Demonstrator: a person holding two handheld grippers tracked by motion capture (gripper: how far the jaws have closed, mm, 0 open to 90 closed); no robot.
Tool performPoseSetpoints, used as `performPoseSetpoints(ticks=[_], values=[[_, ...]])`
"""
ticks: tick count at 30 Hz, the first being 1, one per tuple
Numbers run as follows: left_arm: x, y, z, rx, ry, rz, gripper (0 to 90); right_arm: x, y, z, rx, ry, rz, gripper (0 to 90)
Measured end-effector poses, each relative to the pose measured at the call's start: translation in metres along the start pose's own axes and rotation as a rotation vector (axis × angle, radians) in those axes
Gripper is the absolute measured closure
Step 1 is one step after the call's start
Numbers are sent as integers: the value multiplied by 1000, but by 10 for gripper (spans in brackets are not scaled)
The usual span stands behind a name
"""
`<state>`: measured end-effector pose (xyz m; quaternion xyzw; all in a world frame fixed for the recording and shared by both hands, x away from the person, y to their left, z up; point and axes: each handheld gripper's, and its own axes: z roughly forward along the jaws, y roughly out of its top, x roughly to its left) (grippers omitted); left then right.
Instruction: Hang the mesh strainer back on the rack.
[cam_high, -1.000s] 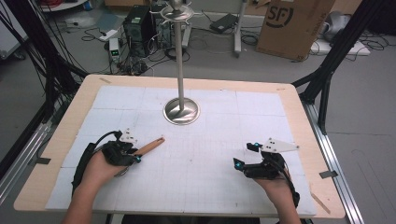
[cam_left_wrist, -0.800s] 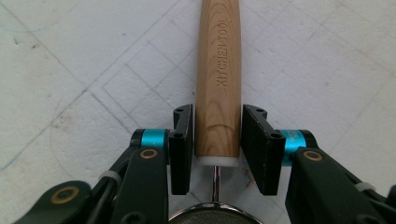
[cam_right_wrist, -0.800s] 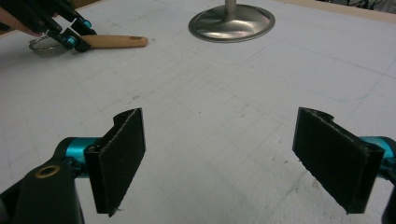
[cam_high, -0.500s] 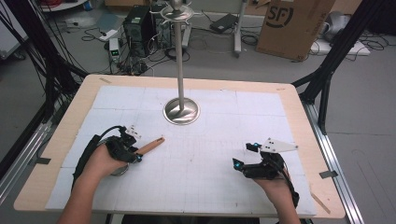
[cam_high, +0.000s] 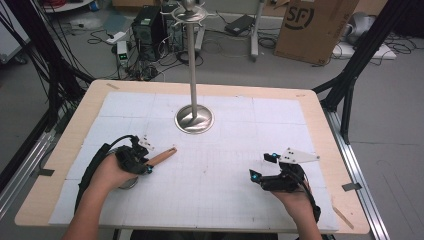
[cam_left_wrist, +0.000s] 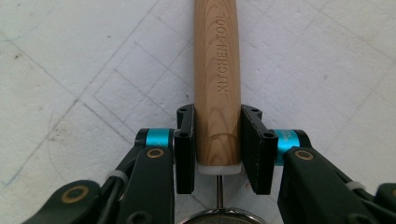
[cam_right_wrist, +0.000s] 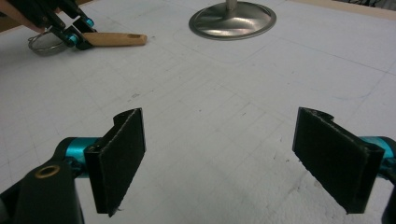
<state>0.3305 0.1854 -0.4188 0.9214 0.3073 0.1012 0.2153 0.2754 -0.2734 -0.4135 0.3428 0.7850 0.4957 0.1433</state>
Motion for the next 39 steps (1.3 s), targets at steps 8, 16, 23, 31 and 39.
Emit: performPoseSetpoints(ticks=[8,16,23,31,39], values=[[-5,2,-12,-106,-26,25,689,0,0,0,0,0,1,163],[-3,1,-33,-250,-15,8,689,1,0,0,-2,3,-3,163],[0,4,-47,-359,-57,-10,689,2,1,-1,-6,2,-4,163],[4,18,-69,-488,-99,-14,689,1,2,-2,-10,4,-2,163],[9,38,-93,-554,-104,15,689,1,2,-3,-15,3,-1,163]])
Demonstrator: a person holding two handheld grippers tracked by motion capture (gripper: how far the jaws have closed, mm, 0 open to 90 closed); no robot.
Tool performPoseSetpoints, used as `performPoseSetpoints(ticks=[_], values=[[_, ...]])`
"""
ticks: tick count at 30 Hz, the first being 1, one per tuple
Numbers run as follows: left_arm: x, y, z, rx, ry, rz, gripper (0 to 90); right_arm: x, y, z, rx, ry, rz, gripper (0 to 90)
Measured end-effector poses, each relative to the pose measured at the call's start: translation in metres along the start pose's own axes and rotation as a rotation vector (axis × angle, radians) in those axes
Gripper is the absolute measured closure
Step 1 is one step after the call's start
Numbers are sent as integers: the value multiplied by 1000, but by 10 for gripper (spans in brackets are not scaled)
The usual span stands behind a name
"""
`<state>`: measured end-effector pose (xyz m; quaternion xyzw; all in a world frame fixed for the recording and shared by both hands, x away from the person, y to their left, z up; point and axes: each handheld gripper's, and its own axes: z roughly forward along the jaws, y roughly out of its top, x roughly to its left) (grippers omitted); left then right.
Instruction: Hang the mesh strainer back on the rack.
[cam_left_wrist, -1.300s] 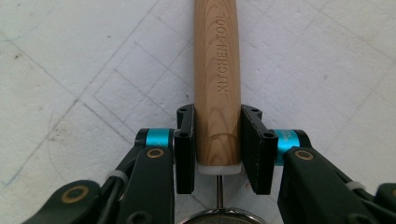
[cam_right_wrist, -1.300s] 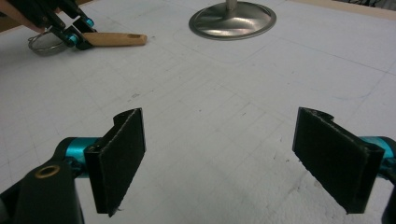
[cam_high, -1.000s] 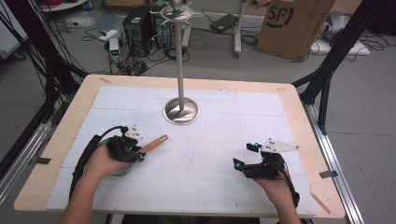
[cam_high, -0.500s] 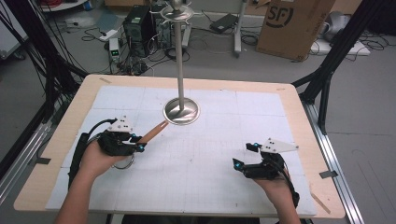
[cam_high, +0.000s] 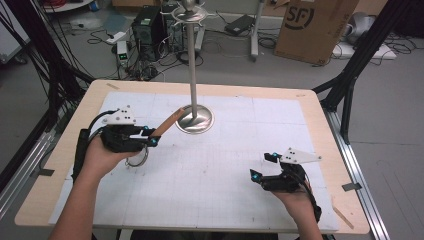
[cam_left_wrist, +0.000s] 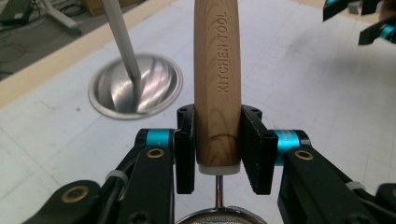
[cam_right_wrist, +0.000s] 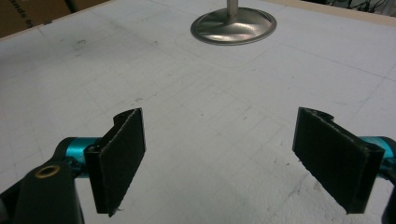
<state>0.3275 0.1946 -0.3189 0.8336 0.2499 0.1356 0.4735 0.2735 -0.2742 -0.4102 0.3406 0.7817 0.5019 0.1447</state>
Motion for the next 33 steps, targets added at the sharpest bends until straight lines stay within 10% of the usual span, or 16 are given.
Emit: performPoseSetpoints(ticks=[33], values=[[31,98,-43,-153,64,63,688,-1,-1,0,0,3,2,163]])
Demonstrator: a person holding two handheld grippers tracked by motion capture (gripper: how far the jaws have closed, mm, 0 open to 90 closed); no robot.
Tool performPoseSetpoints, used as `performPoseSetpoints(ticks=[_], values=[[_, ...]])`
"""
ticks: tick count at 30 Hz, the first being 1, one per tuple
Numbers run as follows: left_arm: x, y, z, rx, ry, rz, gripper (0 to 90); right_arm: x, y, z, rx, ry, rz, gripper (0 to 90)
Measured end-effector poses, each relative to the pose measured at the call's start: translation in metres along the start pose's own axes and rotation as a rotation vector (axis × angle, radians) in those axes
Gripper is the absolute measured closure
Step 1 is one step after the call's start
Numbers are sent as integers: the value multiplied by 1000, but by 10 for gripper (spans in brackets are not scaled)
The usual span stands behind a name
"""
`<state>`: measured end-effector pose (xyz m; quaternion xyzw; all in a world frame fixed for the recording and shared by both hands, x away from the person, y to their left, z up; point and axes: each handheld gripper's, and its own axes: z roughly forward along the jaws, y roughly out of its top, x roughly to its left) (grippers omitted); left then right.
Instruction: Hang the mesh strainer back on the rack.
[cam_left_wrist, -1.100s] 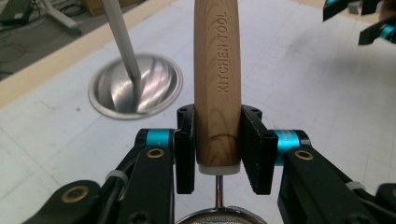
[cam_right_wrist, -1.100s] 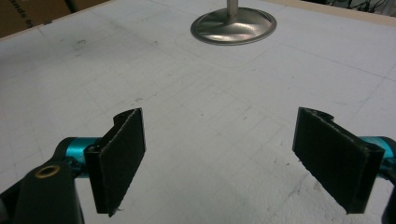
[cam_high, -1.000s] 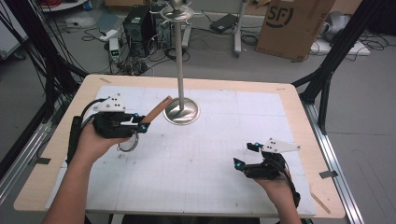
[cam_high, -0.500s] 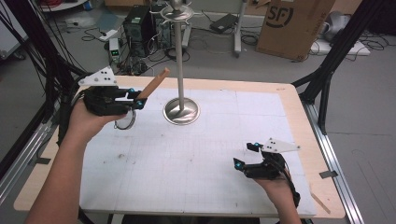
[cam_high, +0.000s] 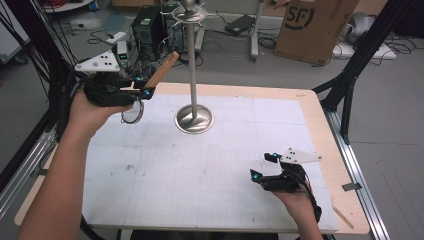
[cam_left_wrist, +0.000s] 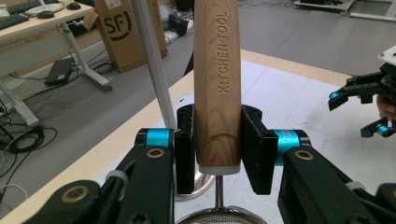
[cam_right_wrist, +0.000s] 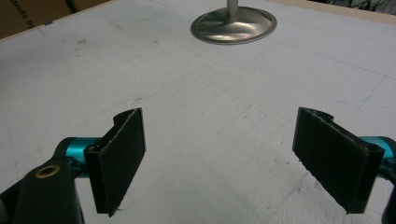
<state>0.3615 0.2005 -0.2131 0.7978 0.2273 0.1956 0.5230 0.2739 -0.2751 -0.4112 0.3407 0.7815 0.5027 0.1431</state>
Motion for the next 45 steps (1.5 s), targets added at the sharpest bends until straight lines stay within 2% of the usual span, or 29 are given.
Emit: performPoseSetpoints(ticks=[3,8,13,23,34,45], values=[[3,7,0,-3,-6,4,688,0,0,0,-2,-1,1,163],[8,16,0,-28,-16,-11,688,0,0,1,0,-2,2,163],[13,25,2,-17,-6,0,688,0,0,0,-2,0,4,163],[20,38,-1,-38,31,-5,688,-1,-1,-1,-3,-3,3,163],[28,47,-1,-32,71,-16,689,-1,-1,-1,-3,-1,1,163],[30,45,10,-10,91,-25,688,-1,-1,-3,-10,-3,2,163]])
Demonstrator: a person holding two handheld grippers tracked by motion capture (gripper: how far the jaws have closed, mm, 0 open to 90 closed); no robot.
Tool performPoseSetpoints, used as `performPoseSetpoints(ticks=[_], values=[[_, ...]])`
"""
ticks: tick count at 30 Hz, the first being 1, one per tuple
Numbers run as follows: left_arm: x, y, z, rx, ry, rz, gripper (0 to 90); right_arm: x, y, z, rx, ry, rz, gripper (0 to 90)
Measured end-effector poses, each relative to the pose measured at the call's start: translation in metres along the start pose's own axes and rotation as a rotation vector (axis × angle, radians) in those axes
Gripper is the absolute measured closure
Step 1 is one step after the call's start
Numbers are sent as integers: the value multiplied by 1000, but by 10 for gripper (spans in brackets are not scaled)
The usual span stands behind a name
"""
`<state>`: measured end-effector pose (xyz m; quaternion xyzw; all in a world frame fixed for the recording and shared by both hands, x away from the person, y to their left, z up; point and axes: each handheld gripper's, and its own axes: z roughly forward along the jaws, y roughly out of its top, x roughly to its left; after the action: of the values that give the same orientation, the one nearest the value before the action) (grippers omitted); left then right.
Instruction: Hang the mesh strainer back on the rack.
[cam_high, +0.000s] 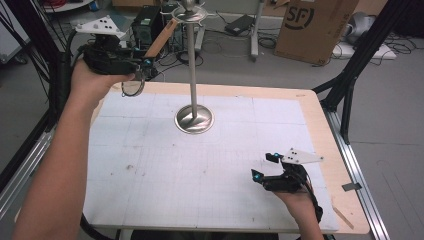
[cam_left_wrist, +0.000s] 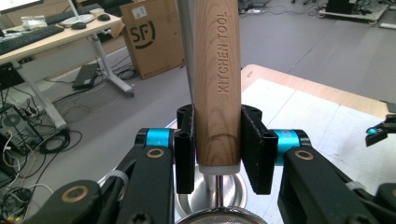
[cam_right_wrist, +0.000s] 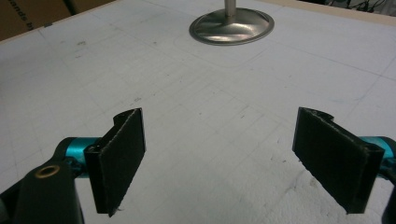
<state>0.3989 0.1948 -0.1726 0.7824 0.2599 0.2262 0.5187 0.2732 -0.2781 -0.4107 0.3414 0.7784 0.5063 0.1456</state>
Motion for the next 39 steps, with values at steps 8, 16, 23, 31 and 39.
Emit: performPoseSetpoints(ticks=[8,16,23,31,39], values=[[-2,0,13,2,24,-1,688,0,0,-1,-2,3,0,163],[-4,-1,28,27,43,-4,688,0,0,-3,-8,-2,4,163],[-4,-3,38,38,56,-10,689,1,0,-2,-6,3,3,163],[-6,-4,51,59,74,5,690,1,0,-4,-11,0,2,163],[-8,-5,60,66,75,-1,691,1,0,-6,-11,-3,7,163]])
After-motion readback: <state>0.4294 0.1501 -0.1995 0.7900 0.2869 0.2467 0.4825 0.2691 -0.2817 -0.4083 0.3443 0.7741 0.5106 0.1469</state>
